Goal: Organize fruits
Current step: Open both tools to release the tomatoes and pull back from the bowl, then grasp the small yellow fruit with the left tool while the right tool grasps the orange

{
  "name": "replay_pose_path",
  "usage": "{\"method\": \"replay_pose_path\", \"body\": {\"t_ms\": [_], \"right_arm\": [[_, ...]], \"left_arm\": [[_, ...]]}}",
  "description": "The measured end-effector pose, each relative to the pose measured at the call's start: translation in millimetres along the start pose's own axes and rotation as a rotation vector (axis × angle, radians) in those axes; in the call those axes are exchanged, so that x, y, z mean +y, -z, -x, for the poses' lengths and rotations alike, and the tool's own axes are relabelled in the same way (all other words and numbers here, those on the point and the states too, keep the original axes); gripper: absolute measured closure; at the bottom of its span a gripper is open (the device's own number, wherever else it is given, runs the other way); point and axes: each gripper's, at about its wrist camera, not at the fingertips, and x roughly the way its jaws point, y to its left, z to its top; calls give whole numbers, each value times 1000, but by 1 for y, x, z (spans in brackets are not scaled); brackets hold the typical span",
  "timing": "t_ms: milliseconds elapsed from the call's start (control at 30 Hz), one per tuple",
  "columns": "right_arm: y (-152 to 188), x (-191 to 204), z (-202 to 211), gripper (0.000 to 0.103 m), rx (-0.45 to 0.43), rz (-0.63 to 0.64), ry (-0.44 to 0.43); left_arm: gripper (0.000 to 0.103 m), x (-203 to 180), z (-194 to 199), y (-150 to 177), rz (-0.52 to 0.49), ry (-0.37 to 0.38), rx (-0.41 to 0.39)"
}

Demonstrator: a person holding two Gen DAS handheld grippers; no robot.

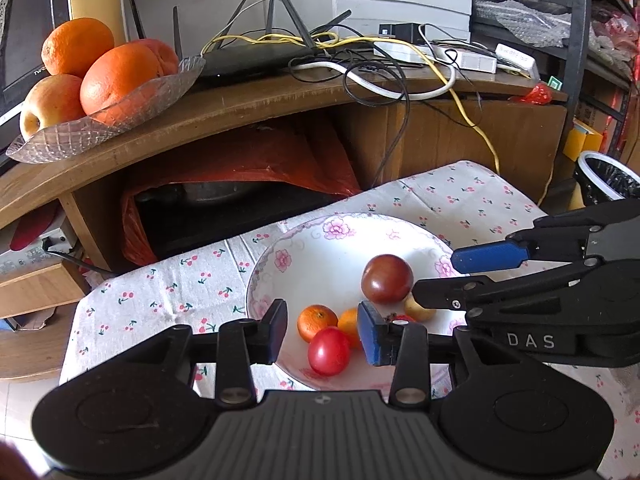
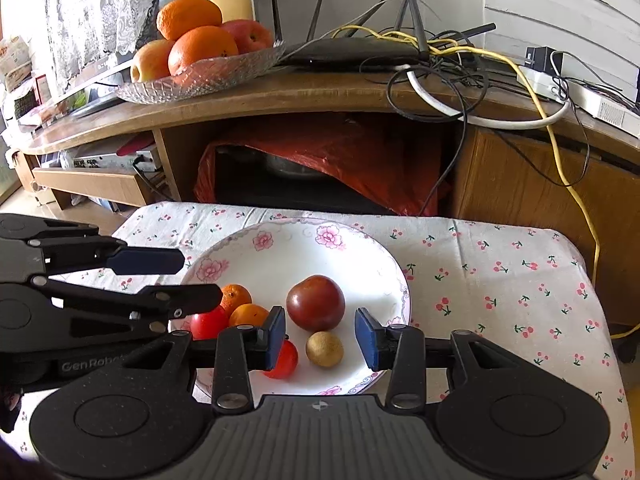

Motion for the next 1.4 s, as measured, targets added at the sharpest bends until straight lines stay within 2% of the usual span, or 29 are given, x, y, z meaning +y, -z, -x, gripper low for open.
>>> {"method": "replay_pose_path", "body": {"t_ms": [367, 633, 800, 1133, 1200, 1267, 1400], "right_arm": [[15, 12, 17, 67, 24, 22, -40], [30, 15, 32, 67, 55, 33, -44], [39, 17, 38, 67, 80, 19, -58], [44, 24, 32, 63, 105, 29, -82], [44, 23, 31, 61, 106, 26, -82], [45, 23, 30, 61, 112, 24, -87], [47, 27, 29, 61, 122, 26, -102]], "left_arm": [[56, -7, 24, 20, -39, 79, 47], [56, -19, 35, 54, -112, 142, 123], [56, -24, 27, 67, -122, 142, 162], [56, -31, 15, 73, -131, 146, 182], [58, -29, 14, 73, -114, 144, 180], [65, -28, 14, 73, -109, 156, 183], [67, -29, 17, 73, -131, 152, 191]]}}
